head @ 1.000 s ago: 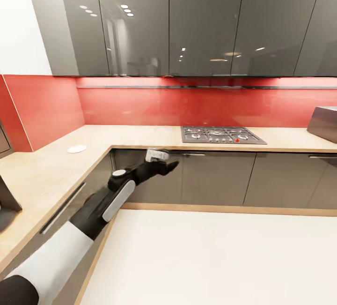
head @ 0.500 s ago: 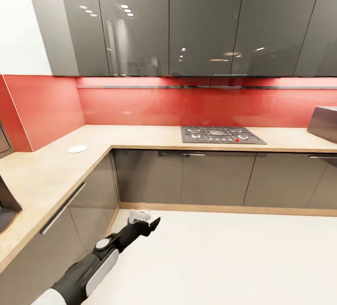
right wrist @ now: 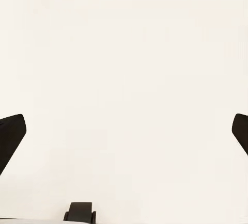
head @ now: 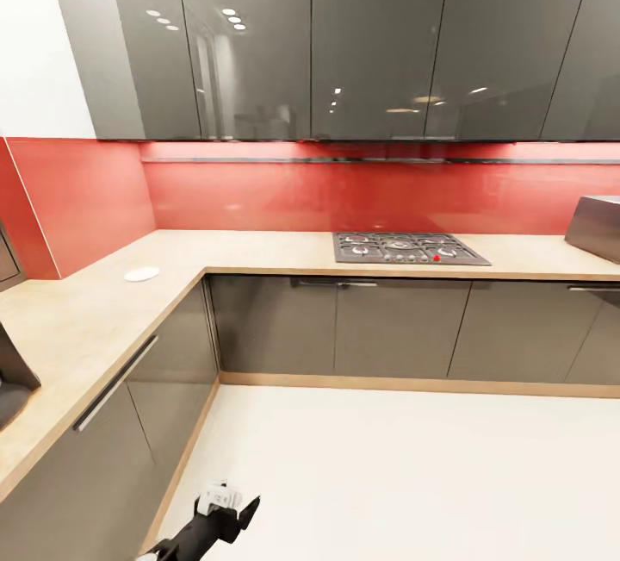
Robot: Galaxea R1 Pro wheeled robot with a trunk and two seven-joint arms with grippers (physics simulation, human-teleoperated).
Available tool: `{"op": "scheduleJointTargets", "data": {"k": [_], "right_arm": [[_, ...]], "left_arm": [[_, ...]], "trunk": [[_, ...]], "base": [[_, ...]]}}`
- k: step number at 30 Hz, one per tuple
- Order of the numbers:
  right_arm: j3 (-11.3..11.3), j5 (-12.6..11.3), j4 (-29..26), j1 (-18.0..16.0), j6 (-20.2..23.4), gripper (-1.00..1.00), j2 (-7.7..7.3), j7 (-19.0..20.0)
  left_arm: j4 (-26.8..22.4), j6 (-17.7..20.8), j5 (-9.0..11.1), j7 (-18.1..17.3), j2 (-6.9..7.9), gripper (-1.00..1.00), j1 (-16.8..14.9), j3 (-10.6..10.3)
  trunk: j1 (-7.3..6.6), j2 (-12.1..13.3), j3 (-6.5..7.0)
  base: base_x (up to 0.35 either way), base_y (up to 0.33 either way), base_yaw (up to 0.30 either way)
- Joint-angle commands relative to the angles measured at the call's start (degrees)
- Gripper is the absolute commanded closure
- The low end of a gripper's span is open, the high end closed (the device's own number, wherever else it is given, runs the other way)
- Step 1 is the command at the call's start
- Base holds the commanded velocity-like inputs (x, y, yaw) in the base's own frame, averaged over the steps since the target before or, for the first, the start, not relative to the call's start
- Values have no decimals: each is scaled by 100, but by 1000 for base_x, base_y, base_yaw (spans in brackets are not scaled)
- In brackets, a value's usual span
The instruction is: Set up a coffee station on the kitchen countertop: keep the coffee maker on the countertop, move the bottle of coffee from the kitchen shelf to the counter next to the coffee maker, place a paper coffee filter on top of the coffee maker, put the saucer next to the coffee maker with the coffee cup on the saucer, and place the electric kettle next to the coffee maker.
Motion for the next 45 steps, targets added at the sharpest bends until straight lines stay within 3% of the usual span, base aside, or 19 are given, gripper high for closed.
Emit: {"op": "scheduleJointTargets", "data": {"k": [1, 10, 25, 26, 31, 33, 37, 38, 39, 40, 45], "right_arm": [[5, 20, 4, -4, -17, -100, -2, -1], [22, 27, 8, -4, -17, -100, -2, -1], [28, 28, 7, -4, -17, -100, -2, -4], [25, 28, 9, -4, -17, -100, -2, -8], [24, 28, 7, -4, -17, -100, -2, -9], [25, 28, 6, -4, -17, -100, -2, -10], [24, 28, 5, -4, -17, -100, -2, -10], [24, 28, 6, -4, -17, -100, -2, -10], [24, 28, 7, -4, -17, -100, -2, -10], [25, 28, 6, -4, -17, -100, -2, -10], [26, 28, 8, -4, -17, -100, -2, -10]], "left_arm": [[18, -82, 63, -11, 6, -100, 49, -39], [195, -452, 70, -15, 26, -100, 293, -13], [620, -745, 83, -9, 35, -100, 337, 28], [656, -757, 87, -11, 30, -100, 337, 163], [872, -768, 88, -14, 22, -100, 337, 392], [1139, -772, 88, -15, 10, -100, 411, 682], [1318, -772, 88, -15, 9, -100, 444, 798], [1484, -777, 88, -23, 6, -100, 454, 1078], [1525, -777, 88, -32, 6, -100, 455, 1171], [1665, -784, 88, -115, 3, -100, 458, 1442], [1945, -811, 88, -447, -6, -100, 460, 1698]], "trunk": [[0, -4, -7], [0, -4, -7], [0, -4, -7], [0, -4, -7], [0, -4, -7], [0, -4, -7], [0, -4, -7], [0, -4, -7], [0, -4, -7], [0, -4, -7], [0, -4, -7]], "base": [[0, 0, 0], [0, 0, 0], [0, 0, 73], [0, 0, 258], [0, 0, 265], [0, 0, 270], [0, 0, 271], [0, 0, 271], [0, 0, 271], [0, 0, 271], [0, 0, 271]]}}
